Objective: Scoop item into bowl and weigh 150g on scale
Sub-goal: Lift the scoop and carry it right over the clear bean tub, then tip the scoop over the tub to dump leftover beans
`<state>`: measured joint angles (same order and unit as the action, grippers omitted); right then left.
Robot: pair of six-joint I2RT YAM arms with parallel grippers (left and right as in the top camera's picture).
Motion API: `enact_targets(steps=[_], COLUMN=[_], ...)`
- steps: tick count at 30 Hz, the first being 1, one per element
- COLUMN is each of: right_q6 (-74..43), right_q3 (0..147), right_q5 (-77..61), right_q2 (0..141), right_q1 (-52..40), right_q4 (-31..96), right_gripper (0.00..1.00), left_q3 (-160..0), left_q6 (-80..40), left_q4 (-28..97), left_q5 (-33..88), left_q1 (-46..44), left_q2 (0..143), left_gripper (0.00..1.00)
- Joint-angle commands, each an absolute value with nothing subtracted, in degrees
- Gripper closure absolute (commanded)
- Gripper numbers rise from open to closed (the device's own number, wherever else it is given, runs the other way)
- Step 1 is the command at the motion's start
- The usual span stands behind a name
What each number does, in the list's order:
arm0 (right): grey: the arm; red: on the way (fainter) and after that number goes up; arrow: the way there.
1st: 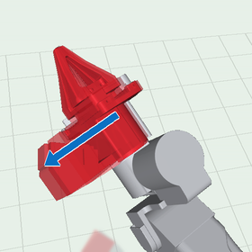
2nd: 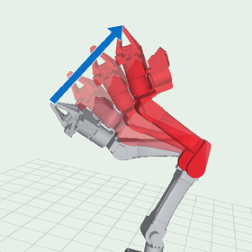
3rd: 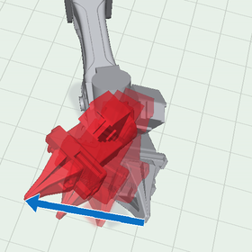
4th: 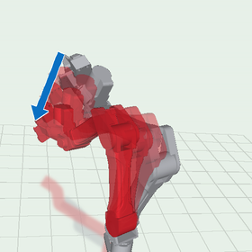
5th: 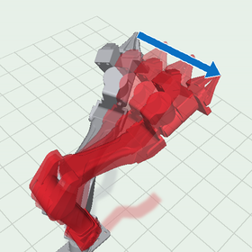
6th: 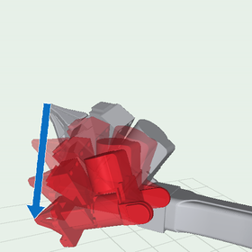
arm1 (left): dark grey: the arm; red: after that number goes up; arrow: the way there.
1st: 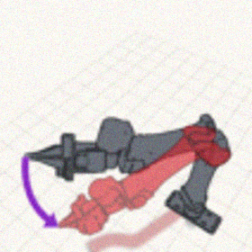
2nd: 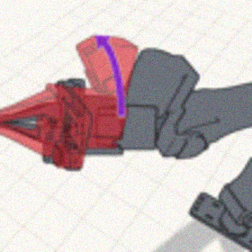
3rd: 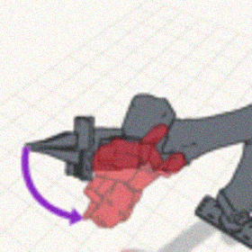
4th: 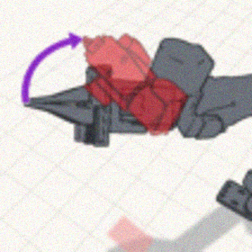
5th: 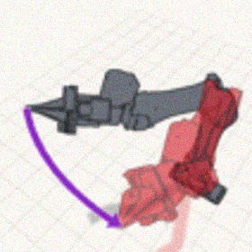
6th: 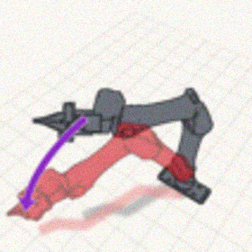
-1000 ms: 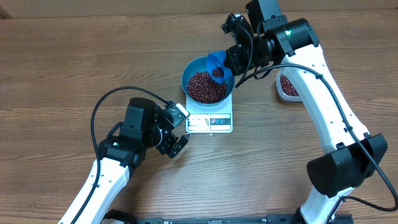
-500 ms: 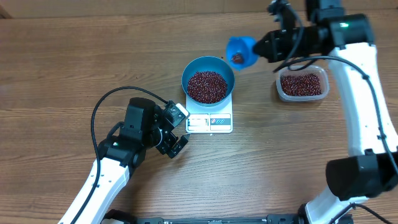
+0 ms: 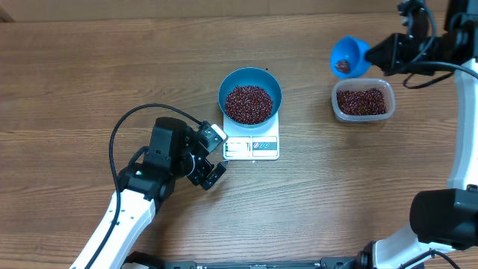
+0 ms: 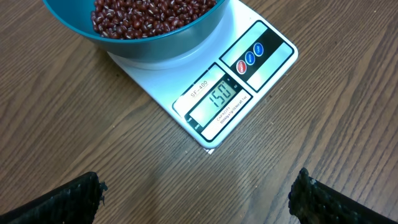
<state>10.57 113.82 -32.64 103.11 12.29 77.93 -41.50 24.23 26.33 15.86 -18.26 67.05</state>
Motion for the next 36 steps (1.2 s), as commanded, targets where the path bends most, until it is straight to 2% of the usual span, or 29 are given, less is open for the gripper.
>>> enact_targets(steps=[1,6,16,23,29,36], right_q6=[10.8,10.2,1.2,-0.1,-4.8,-5.8], right_q3=[114.4,114.3,109.2,107.9,107.9,107.9], right_q5=[-26.9,-19.6,0.2,9.6,25.2,28.8], right_q2=[101.4,102.3,102.7,102.7,102.8,102.8], right_q1=[13.4,13.6,12.5,6.6,-0.2,-3.6], right_q4=[78.7,80.2,78.8,77.1,77.3,77.9], right_gripper=[0.96,0.96,0.96,0.96,0.96,0.96], left_q3=[-41.2,-41.2,-41.2,-41.2,-41.2,-41.2], left_q6=[25.3,25.3,25.3,25.3,25.3,25.3], left_q4=[26.3,26.3,26.3,26.3,26.3,26.3], left_q5=[15.9,15.9,15.9,15.9,15.9,15.9], left_q1=[-18.0,-18.0,-18.0,-18.0,-18.0,-18.0], left_q2=[67.5,67.5,67.5,67.5,67.5,67.5], left_gripper=[0.00,0.01,0.00,0.01,0.00,0.01])
